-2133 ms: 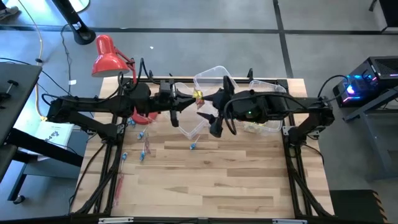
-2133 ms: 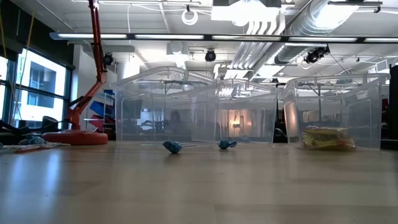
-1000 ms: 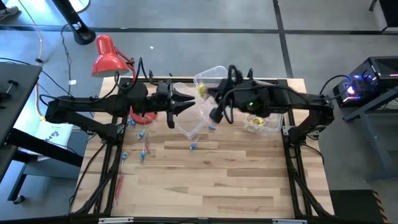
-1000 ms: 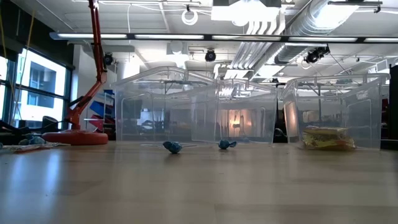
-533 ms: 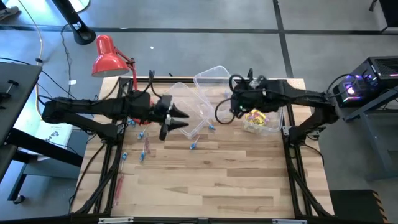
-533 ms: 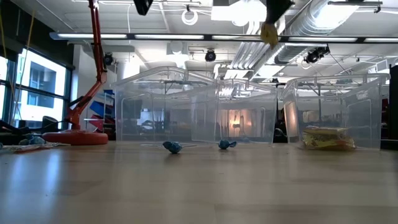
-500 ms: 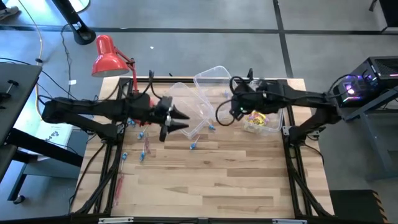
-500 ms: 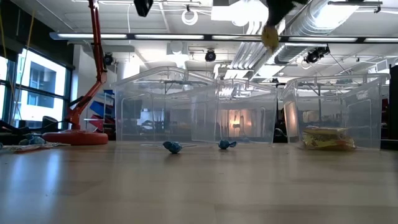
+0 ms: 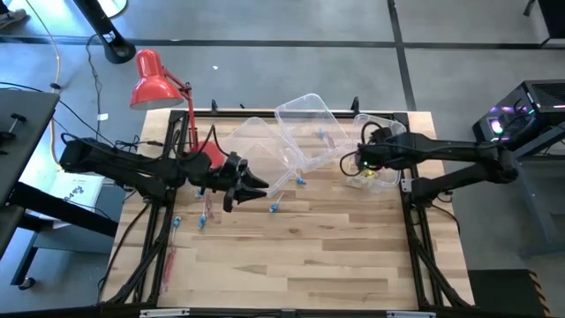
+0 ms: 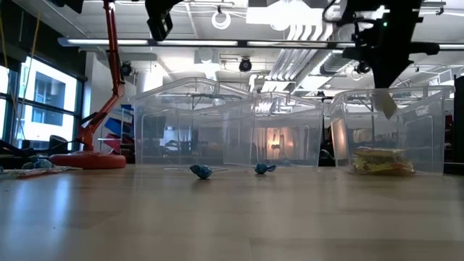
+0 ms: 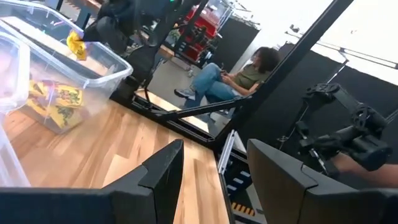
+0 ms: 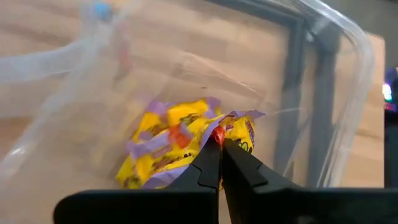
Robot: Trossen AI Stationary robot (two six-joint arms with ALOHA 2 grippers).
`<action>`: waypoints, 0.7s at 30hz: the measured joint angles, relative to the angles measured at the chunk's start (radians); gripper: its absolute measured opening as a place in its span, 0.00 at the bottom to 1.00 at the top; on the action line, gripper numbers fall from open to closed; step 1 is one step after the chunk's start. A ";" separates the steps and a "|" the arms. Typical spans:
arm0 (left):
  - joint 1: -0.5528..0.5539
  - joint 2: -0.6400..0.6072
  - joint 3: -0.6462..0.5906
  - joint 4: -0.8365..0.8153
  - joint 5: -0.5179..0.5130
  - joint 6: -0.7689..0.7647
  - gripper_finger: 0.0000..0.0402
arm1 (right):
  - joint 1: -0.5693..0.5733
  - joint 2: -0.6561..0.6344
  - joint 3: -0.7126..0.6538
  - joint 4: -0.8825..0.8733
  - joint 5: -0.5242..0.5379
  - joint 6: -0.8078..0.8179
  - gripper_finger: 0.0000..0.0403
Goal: Sort candy
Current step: Put the yellow candy into the right transparent bin, then put the blue candy into the center transparent bin
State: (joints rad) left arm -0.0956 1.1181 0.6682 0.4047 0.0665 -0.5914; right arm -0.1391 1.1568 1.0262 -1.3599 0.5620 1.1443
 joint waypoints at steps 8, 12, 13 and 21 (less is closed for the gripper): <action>0.000 -0.090 0.000 -0.069 -0.002 -0.007 0.43 | -0.037 -0.019 -0.040 0.044 0.029 0.002 0.18; 0.000 -0.147 0.000 -0.147 -0.036 -0.004 0.42 | -0.053 -0.020 -0.028 0.061 0.038 -0.024 0.36; 0.000 -0.160 0.000 -0.167 -0.045 -0.001 0.41 | -0.059 -0.020 -0.024 0.059 0.039 -0.024 0.41; -0.050 -0.173 0.001 -0.337 -0.054 -0.016 0.36 | -0.045 -0.020 0.105 0.139 0.043 -0.206 0.56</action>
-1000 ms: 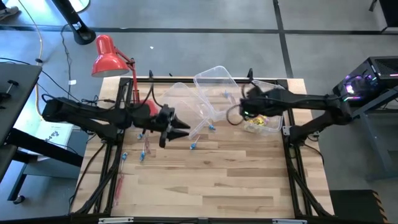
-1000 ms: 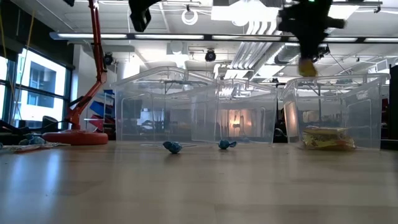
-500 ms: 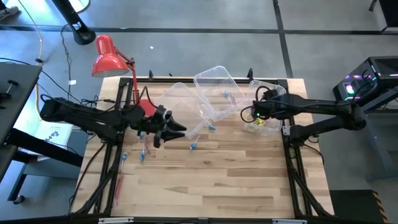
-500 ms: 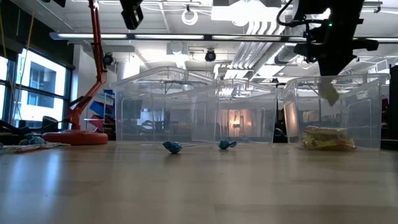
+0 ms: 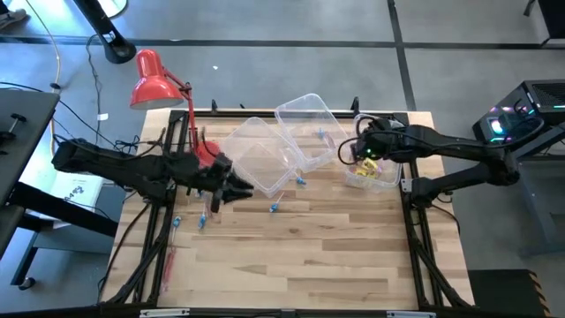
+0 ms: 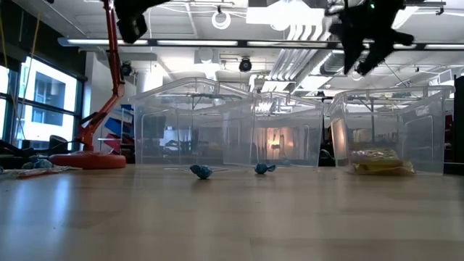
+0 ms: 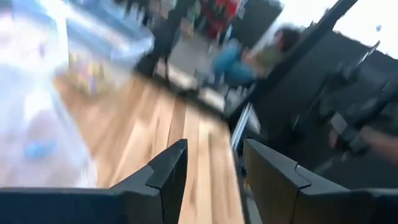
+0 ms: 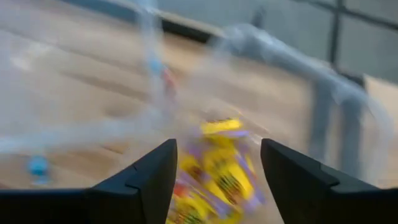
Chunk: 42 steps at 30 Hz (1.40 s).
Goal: Sort candy
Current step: Put the blue candy into the center transparent bin
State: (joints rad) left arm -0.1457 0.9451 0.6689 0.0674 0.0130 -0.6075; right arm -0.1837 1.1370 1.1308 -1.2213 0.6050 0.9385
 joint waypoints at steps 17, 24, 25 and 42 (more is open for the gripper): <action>-0.408 0.180 0.000 -0.737 -0.055 -0.623 0.32 | 0.006 0.015 0.124 0.296 -0.024 -0.240 0.56; -0.441 0.232 0.000 -0.980 -0.076 -0.893 0.32 | 0.006 0.049 0.124 0.295 -0.063 -0.243 0.56; -0.441 0.234 0.000 -0.976 -0.076 -0.905 0.32 | 0.006 0.055 0.124 0.295 -0.064 -0.246 0.56; -0.381 0.352 -0.053 -0.897 -0.095 -1.033 0.32 | 0.005 0.107 0.124 0.291 -0.086 -0.289 0.56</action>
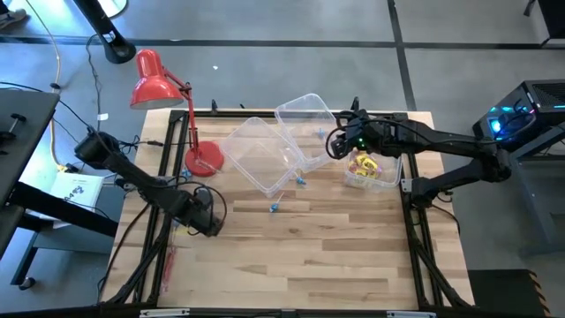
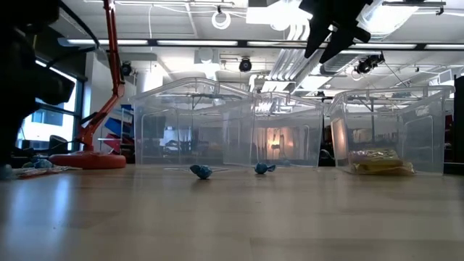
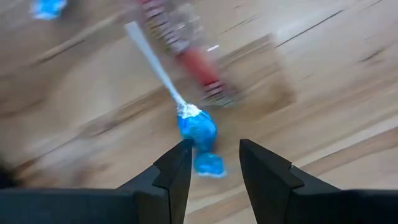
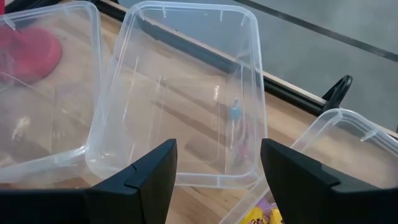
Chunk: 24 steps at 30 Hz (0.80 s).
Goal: Sort candy
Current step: Put the blue candy into the center transparent bin
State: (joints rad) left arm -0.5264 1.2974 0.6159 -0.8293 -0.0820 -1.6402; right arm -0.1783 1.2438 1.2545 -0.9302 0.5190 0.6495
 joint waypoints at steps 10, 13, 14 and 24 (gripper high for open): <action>0.048 0.077 0.000 0.032 -0.013 0.002 0.32 | 0.000 -0.001 0.000 0.000 -0.016 0.000 0.56; 0.059 0.101 0.001 0.065 -0.016 0.001 0.32 | 0.000 -0.001 0.000 0.000 -0.016 0.000 0.56; 0.062 0.109 0.003 0.070 -0.016 0.001 0.32 | 0.000 -0.001 0.000 0.000 -0.016 0.000 0.56; 0.054 0.142 0.005 0.073 -0.044 -0.016 0.18 | 0.000 -0.001 0.000 0.000 -0.024 0.004 0.56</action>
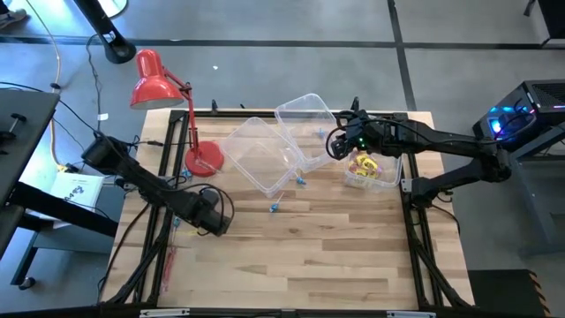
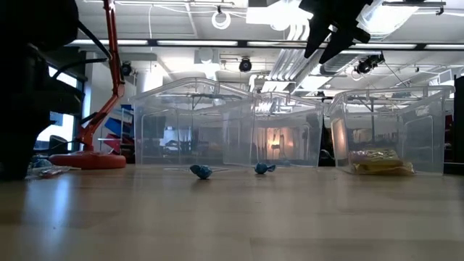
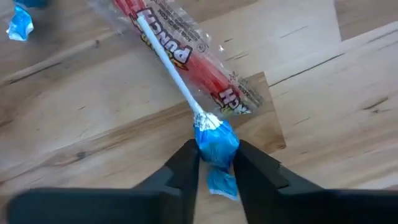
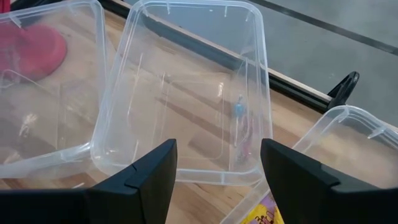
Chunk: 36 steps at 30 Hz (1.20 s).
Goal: Sort candy
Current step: Put the blue candy into the center transparent bin
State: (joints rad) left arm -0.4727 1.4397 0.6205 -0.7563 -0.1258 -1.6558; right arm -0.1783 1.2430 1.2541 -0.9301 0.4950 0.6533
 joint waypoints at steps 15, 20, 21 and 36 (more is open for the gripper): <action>-0.191 -0.347 0.108 -0.024 -0.010 0.194 0.00 | 0.000 0.000 0.000 0.000 -0.004 -0.007 0.56; -0.143 -0.425 0.120 0.211 -0.236 0.407 0.00 | 0.000 0.000 0.000 0.015 -0.005 -0.007 0.56; -0.117 -0.430 0.120 0.251 -0.264 0.447 0.00 | 0.000 0.000 0.000 0.019 -0.005 -0.007 0.56; 0.415 -0.235 0.162 0.796 -0.101 0.893 0.00 | 0.000 0.026 0.000 0.101 -0.085 -0.007 0.56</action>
State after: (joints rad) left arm -0.0572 1.2048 0.7820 0.0398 -0.2271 -0.7627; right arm -0.1780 1.2689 1.2537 -0.8293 0.4104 0.6460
